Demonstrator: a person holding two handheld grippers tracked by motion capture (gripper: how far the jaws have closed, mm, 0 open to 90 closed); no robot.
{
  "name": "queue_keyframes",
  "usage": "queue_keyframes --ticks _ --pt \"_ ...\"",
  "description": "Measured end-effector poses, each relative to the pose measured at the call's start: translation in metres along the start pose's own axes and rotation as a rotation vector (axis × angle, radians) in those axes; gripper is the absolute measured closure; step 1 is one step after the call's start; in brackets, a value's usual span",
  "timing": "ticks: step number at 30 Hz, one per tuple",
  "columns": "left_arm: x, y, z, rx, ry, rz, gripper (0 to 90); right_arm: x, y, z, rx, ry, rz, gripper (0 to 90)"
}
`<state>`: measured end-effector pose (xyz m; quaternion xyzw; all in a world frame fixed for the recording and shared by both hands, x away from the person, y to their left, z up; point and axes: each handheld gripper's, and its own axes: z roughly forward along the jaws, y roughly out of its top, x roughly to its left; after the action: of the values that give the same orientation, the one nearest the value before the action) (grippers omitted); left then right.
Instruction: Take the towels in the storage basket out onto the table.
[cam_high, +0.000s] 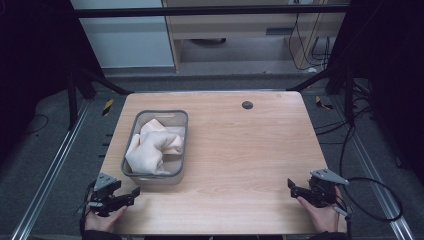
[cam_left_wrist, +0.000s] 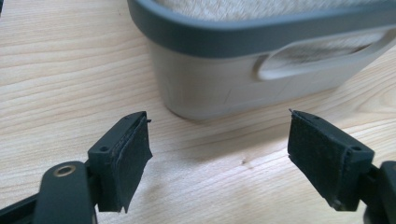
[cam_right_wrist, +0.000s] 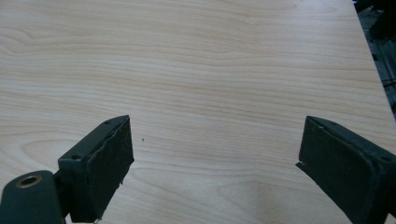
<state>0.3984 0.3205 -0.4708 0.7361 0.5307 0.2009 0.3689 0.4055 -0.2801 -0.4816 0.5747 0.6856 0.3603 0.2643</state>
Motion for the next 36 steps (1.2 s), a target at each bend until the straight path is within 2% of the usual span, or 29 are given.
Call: queue_keyframes --ticks 2,4,10,28,36 --pt "-0.001 0.001 -0.004 -0.013 -0.02 -0.015 20.5 0.004 0.0 0.0 0.001 0.016 -0.014 8.9" --pt "-0.001 0.003 -0.007 -0.021 -0.016 -0.013 20.7 0.007 0.0 0.001 0.007 0.014 -0.038 8.5" --pt "0.001 0.007 -0.014 -0.062 -0.014 -0.043 21.3 0.008 0.0 0.002 0.01 0.009 -0.047 8.1" --pt "0.0 0.018 -0.033 -0.137 -0.041 -0.05 21.3 0.007 -0.002 0.006 0.037 -0.009 -0.059 7.9" --pt "-0.002 0.025 -0.039 -0.153 -0.058 -0.047 21.4 0.007 -0.002 0.006 0.039 -0.007 -0.055 7.8"
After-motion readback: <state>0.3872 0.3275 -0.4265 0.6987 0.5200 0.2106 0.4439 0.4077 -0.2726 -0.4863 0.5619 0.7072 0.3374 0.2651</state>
